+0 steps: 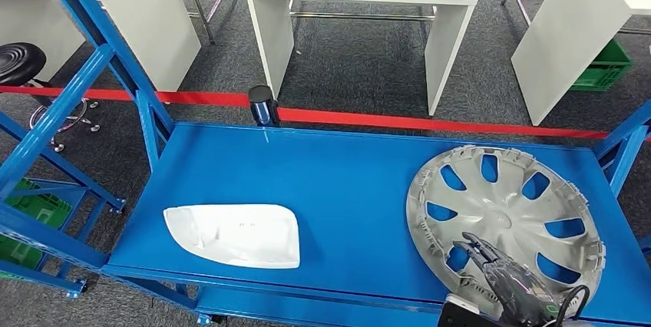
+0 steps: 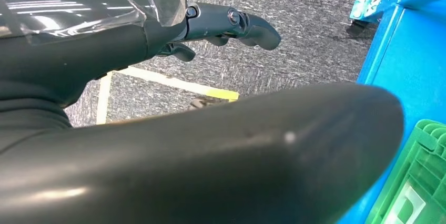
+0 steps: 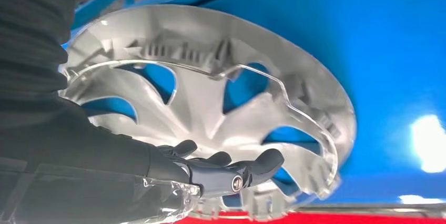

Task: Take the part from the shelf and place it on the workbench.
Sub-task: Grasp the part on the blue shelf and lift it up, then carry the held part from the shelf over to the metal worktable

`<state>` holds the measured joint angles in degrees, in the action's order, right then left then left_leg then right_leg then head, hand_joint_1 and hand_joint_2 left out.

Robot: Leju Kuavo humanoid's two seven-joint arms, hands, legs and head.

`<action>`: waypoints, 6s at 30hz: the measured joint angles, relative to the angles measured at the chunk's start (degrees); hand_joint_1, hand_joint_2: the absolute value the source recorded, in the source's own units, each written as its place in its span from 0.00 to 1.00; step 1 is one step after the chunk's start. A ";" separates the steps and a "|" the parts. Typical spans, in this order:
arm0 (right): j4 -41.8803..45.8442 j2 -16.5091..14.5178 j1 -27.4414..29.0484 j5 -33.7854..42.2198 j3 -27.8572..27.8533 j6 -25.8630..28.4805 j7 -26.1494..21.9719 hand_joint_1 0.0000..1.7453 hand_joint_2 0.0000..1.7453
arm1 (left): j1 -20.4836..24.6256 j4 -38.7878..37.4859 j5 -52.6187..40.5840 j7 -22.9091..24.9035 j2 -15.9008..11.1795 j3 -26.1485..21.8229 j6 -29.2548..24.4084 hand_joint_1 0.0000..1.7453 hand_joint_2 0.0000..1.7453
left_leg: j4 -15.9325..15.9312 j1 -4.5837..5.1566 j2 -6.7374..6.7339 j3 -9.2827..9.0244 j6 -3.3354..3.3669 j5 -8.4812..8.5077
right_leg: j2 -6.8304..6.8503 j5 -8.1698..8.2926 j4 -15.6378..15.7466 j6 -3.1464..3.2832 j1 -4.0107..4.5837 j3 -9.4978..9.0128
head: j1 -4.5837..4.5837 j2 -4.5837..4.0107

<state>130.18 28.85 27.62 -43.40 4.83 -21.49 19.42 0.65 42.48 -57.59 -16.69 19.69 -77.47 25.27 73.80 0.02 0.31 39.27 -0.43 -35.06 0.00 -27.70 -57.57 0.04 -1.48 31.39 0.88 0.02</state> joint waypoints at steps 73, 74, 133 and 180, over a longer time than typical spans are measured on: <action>-10.86 0.01 -3.19 -20.35 3.33 -5.80 3.82 1.00 1.00 | 0.19 0.25 -4.17 -7.22 0.37 -2.29 -0.67 0.00 1.00 | -17.75 -0.23 -0.34 -7.90 2.47 8.97 | -0.05 -2.57 -3.41 -1.75 -0.19 1.02 | -0.13 0.00; -11.01 -0.15 -3.12 -20.37 3.33 -5.55 3.60 1.00 1.00 | 0.20 0.43 -4.17 -6.91 0.42 -2.35 -0.77 0.00 1.00 | -17.90 -0.08 -0.37 -7.90 2.66 9.09 | -0.04 -4.16 -6.88 -1.45 -0.17 2.73 | -0.21 0.00; -9.39 -14.84 -31.56 64.01 15.16 -9.56 -41.48 1.00 1.00 | -2.21 7.78 -1.97 -15.14 0.64 3.32 5.40 0.00 1.00 | -17.29 0.25 -0.16 -6.66 2.01 9.45 | -0.50 -0.35 -1.32 -0.94 0.26 1.44 | -0.10 0.00; -9.34 -15.57 -38.24 67.66 17.19 -17.62 -45.45 1.00 1.00 | -2.43 15.85 -13.10 -14.90 0.58 -0.49 9.74 0.00 1.00 | -13.51 0.36 -0.27 0.04 0.45 11.50 | 0.28 -1.67 1.20 0.95 0.67 -3.08 | -0.19 0.00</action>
<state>120.84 13.29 -10.62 24.26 22.03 -39.12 -26.03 -1.78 58.33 -70.69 -31.60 20.27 -77.96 35.01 60.29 0.38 0.03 39.31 0.02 -23.56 0.28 -29.37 -56.37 0.99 -0.81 28.31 0.69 0.02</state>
